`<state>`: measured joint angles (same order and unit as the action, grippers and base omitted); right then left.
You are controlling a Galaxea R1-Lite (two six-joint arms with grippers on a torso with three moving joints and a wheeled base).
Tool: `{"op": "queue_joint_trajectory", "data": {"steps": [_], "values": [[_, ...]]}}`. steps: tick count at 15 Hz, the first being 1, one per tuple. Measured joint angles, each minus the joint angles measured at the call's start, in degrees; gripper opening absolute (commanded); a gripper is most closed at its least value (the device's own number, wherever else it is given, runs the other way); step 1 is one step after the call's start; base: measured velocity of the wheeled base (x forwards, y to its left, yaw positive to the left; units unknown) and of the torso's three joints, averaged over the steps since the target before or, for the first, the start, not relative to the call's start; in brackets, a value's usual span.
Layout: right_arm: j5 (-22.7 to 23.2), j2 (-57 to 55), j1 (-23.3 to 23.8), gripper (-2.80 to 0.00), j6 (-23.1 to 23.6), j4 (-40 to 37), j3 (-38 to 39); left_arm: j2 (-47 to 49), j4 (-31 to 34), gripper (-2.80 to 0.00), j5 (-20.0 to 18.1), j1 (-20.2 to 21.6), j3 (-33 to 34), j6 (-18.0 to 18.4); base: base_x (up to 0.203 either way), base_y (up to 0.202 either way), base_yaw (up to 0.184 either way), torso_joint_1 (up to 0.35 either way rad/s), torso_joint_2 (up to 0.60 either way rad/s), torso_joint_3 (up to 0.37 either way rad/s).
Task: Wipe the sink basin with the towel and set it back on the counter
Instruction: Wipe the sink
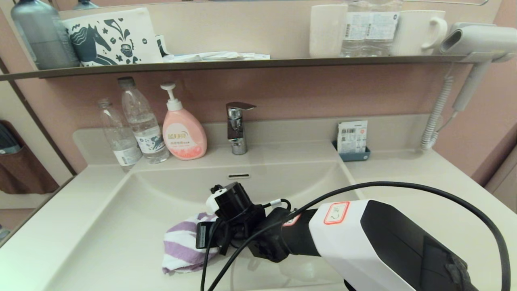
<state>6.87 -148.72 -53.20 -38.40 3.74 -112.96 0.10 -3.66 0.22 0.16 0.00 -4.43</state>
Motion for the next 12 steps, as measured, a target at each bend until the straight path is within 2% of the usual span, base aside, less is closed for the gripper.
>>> {"op": "queue_joint_trajectory", "data": {"steps": [5,8,12], "values": [[-2.71,-0.49,1.06,-2.80,0.54,10.78,-0.11,0.00,0.02,-2.80,0.05,0.00,0.00,-0.01,0.000,0.000,0.000,0.000,0.00,0.000],[-2.84,-0.43,1.63,-2.80,2.65,11.14,-0.11,0.00,0.00,-2.80,0.05,0.00,0.00,0.00,0.000,0.000,0.000,0.000,0.00,0.000],[-5.43,-0.96,3.95,-2.80,5.26,11.66,-0.07,0.00,0.00,-2.80,0.05,0.00,0.00,-0.01,0.000,0.000,0.000,0.000,0.00,0.000]]}}
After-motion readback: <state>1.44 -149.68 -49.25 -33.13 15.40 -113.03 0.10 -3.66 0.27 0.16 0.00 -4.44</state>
